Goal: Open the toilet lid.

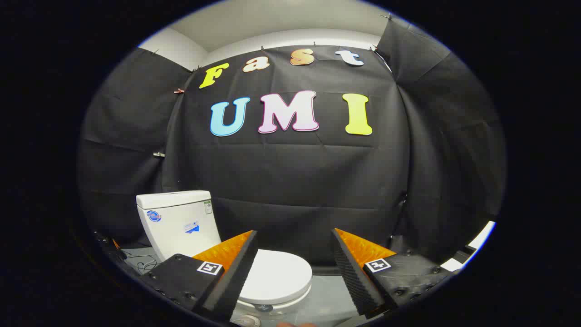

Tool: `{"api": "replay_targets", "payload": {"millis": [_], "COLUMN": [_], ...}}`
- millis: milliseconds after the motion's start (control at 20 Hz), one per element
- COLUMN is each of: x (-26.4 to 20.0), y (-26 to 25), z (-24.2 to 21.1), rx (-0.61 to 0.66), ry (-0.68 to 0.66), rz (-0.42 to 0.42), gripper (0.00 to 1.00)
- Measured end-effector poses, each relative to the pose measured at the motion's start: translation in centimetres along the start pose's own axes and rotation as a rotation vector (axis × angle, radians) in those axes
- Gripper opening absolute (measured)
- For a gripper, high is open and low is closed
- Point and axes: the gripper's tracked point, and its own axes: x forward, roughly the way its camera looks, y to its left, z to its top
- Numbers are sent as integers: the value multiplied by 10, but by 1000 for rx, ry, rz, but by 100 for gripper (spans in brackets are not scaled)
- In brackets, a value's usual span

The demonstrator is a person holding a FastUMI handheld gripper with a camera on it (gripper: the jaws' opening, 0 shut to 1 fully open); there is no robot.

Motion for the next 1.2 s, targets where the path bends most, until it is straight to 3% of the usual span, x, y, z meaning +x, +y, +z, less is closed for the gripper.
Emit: {"api": "replay_targets", "payload": {"millis": [850,1200], "x": [0,4], "y": [1,9], "z": [1,-21], "rx": [-3,33], "ry": [-8,85], "rz": [3,23], "gripper": [98,98]}}
